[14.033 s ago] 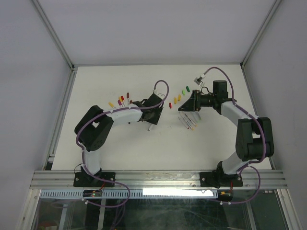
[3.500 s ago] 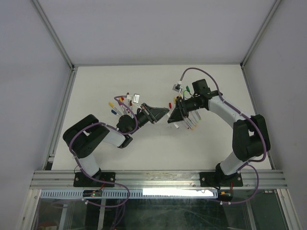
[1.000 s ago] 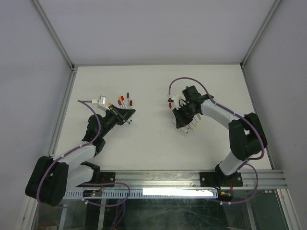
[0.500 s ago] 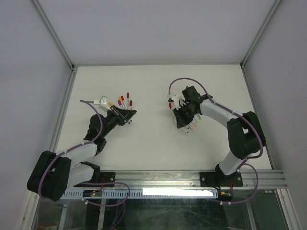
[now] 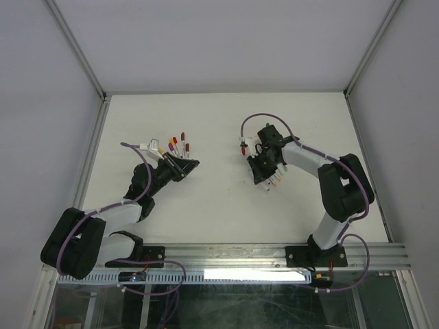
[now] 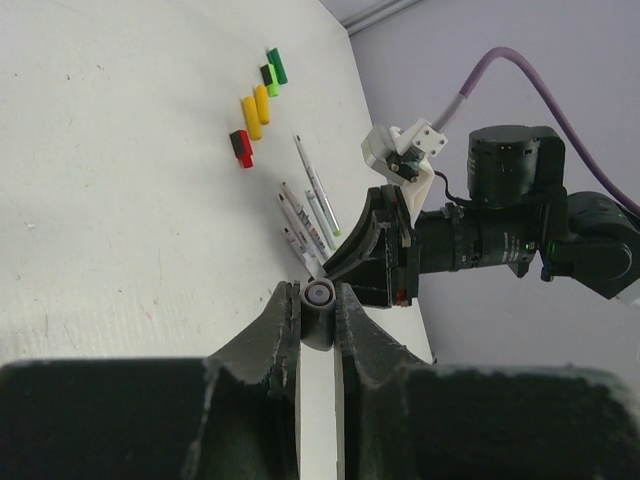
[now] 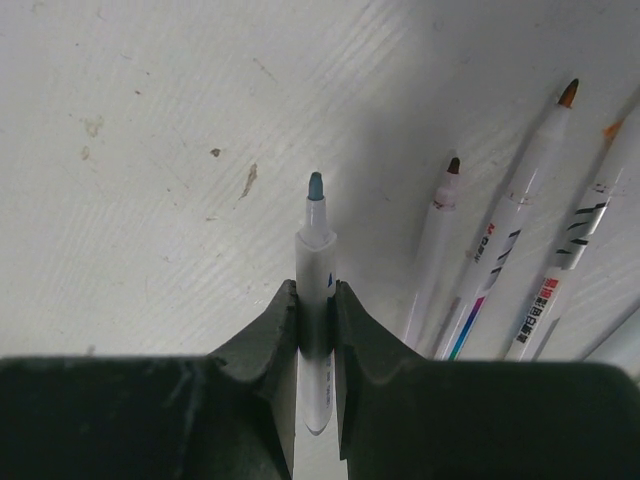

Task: Open the pen caps
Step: Place the pen at the center of the board.

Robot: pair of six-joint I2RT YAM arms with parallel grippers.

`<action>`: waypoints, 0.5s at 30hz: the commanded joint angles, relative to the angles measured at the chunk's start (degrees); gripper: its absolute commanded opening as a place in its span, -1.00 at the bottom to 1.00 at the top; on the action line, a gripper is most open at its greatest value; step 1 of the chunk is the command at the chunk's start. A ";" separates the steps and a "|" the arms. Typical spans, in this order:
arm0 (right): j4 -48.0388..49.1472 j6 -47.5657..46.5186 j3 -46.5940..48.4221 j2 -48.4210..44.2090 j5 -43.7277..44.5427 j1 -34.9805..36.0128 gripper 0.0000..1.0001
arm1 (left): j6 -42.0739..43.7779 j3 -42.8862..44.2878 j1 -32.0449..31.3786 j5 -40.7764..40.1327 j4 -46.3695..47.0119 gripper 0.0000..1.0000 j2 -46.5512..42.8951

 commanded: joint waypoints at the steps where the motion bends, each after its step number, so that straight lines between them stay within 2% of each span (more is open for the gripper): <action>1: 3.60 3.04 0.47 0.79 4.20 0.91 -0.77 | -0.39 0.95 -1.07 0.72 4.01 -1.00 1.10; 5: 3.99 3.39 0.46 1.96 6.10 1.33 -0.70 | -0.49 1.31 -1.75 0.54 4.23 -1.00 1.94; 8: 3.95 3.16 0.56 2.45 7.47 1.47 -0.55 | -0.40 1.60 -2.18 0.28 4.25 -1.00 2.39; 15: 3.64 2.79 0.75 3.17 8.09 1.52 -0.43 | -0.44 1.89 -2.96 -0.22 4.11 -1.00 2.77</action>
